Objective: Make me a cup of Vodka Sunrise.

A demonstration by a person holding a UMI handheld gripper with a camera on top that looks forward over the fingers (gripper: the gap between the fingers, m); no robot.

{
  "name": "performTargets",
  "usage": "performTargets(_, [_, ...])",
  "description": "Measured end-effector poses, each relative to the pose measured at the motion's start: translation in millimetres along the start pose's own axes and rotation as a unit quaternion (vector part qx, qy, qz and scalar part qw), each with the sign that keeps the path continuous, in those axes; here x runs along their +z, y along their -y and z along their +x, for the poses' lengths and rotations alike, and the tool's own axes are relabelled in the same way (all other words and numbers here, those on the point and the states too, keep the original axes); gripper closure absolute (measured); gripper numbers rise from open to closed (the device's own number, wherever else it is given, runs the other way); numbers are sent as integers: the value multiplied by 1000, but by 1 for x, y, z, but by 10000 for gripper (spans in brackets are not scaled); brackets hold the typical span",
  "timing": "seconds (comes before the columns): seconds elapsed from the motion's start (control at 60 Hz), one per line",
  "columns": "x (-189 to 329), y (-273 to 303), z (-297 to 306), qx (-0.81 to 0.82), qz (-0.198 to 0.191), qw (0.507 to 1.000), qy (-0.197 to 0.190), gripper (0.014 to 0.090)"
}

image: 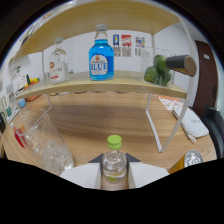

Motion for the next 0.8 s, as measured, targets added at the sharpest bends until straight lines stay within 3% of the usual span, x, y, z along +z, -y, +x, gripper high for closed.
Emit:
performTargets(0.15, [-6, -7, 1, 9, -14, 1000, -8, 671])
performTargets(0.217, [-10, -6, 1, 15, -15, 1000, -12, 608])
performTargets(0.283, [-20, 2, 3, 16, -9, 1000, -22, 522])
performTargets(0.383, [-44, 21, 3, 10, 2, 999, -39, 250])
performTargets(0.417, [-56, 29, 4, 7, 8, 999, -47, 193])
performTargets(0.567, [-105, 57, -11, 0, 18, 997, -71, 192])
performTargets(0.8, [-152, 55, -71, 10, -14, 997, -80, 187])
